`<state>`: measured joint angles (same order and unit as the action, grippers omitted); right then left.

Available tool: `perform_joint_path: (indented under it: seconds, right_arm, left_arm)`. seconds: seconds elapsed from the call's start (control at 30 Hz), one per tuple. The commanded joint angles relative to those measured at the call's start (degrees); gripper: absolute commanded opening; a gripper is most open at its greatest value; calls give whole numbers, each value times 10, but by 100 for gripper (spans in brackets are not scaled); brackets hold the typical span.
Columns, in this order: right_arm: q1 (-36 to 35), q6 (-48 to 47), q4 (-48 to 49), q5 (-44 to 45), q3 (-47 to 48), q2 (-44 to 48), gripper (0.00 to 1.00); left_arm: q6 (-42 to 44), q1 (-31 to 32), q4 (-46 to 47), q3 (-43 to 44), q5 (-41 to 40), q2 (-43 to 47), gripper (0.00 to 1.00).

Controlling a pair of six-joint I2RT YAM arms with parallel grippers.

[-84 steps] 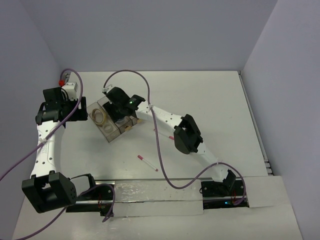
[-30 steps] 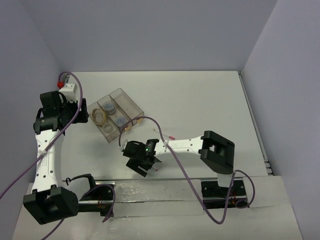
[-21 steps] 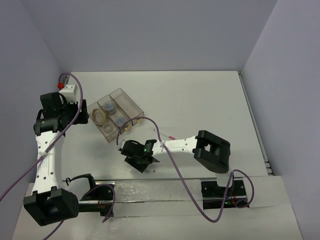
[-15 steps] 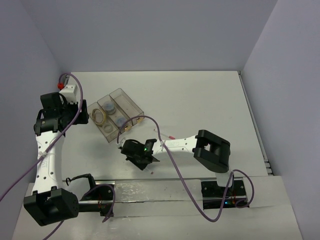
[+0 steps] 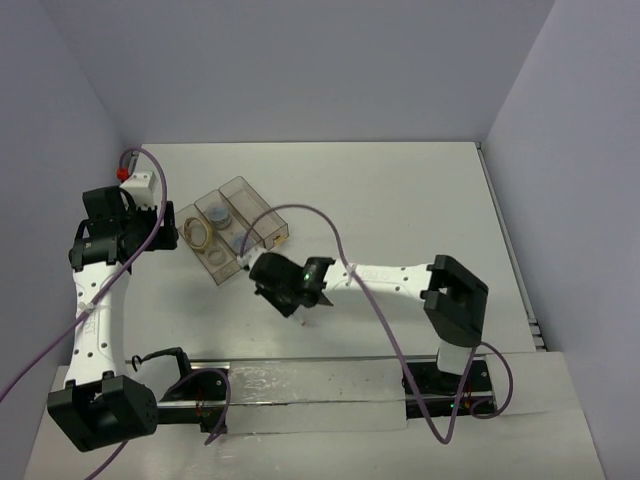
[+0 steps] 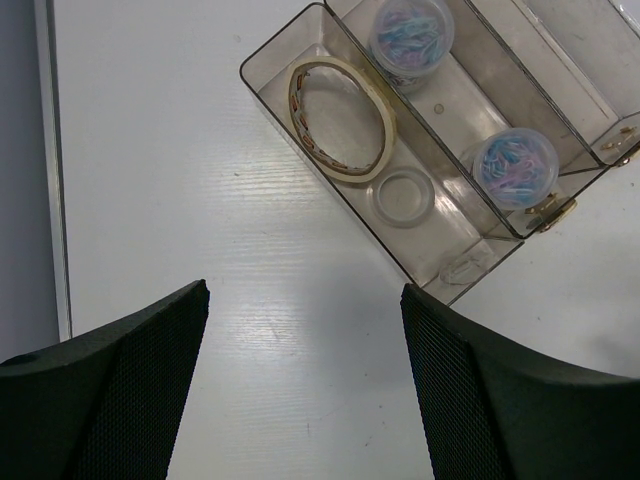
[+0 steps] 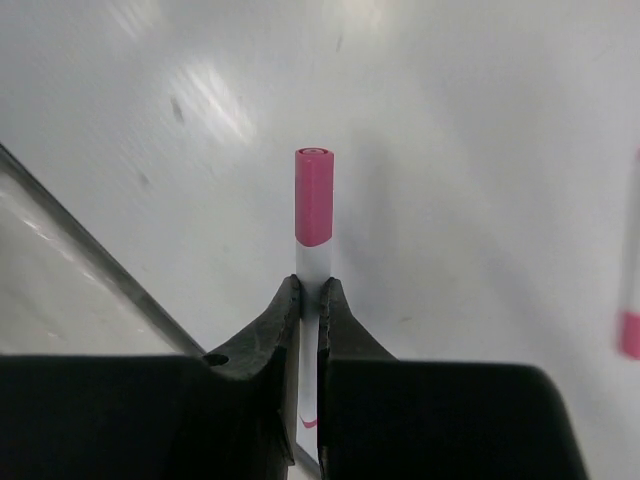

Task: Sort the stationery into containers
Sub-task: Pick up the pen from the center of the board, then place the pen in the storage box, then pick up the pen from the center of the board.

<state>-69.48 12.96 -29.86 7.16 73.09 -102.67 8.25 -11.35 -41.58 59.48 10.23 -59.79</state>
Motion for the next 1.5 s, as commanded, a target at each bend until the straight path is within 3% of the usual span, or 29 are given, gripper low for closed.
perform_joint_path:
  seconds: [0.0,0.17,0.37,0.53,0.7,0.87,0.93,1.07,1.17,1.3,1.47]
  right_arm:
    - [87,-69,24,-7,130,64,0]
    - [179,-151,74,-12,336,-63,0]
    - [220,-239,-32,25,666,-302,0]
    - [224,-236,85,-8,568,-310,0]
    - [225,-210,56,-43,603,-358,0]
    - [222,-184,65,-67,574,-361,1]
    - [222,-180,62,-60,567,-364,9]
    - [222,-187,38,-57,571,-356,62]
    - [223,-194,32,-57,568,-317,80]
    - [224,-209,24,-57,531,-215,84]
    - [225,-223,-14,-92,401,-77,84]
  left_arm:
    - [4,-5,11,8,-4,-4,84]
    - [4,-5,14,11,-11,-8,84]
    - [6,-6,17,8,-22,-25,84]
    - [9,-6,20,9,-28,-39,84]
    - [11,-6,21,7,-23,-49,84]
    - [12,-8,23,5,-25,-56,84]
    - [12,-8,24,5,-26,-57,84]
    - [12,-7,23,5,-22,-57,84]
    - [13,-8,23,4,-20,-59,84]
    - [13,-7,21,6,-23,-60,84]
    - [14,-7,18,7,-16,-50,84]
